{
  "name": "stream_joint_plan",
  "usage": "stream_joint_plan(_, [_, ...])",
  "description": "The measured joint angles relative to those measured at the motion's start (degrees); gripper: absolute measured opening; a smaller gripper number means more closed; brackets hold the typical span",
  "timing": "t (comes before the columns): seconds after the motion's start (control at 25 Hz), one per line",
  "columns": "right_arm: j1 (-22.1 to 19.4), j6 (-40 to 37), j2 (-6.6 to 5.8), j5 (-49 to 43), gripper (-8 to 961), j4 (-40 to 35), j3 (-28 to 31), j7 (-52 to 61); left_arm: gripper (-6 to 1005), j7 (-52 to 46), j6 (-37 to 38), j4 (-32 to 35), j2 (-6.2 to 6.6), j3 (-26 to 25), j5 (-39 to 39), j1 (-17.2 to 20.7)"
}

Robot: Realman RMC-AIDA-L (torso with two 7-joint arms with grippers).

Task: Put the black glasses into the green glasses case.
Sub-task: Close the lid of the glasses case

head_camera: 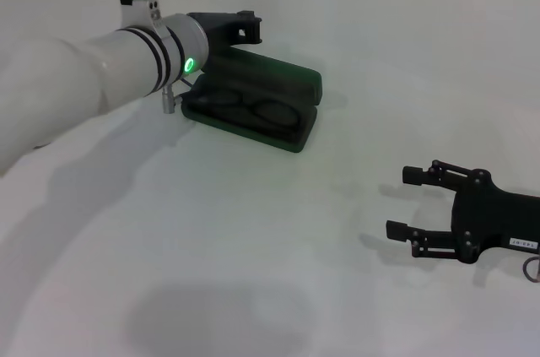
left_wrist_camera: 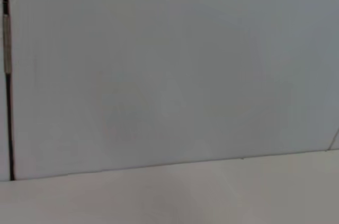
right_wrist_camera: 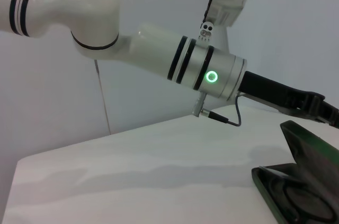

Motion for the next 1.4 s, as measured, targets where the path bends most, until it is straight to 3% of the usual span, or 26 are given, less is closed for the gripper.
stream_joint_plan(0.24, [0.00,0.00,0.00,0.00,841,0.02,-0.12,0.00,80,-0.30,-1.05,-2.76,-0.04,0.98,-0.29,-1.79])
stream_joint_plan(0.56, [0.00,0.00,0.00,-0.05,841,0.18,0.02,0.00,81,-0.19,-0.21,-2.56,0.09,1.03,-0.31,-1.03])
stream_joint_plan(1.4, [0.62,0.15,0.09,0.15,841,0.18,-0.33,0.00,86,5.83,-3.55,2.07,0.21,5.45,-1.14,5.11])
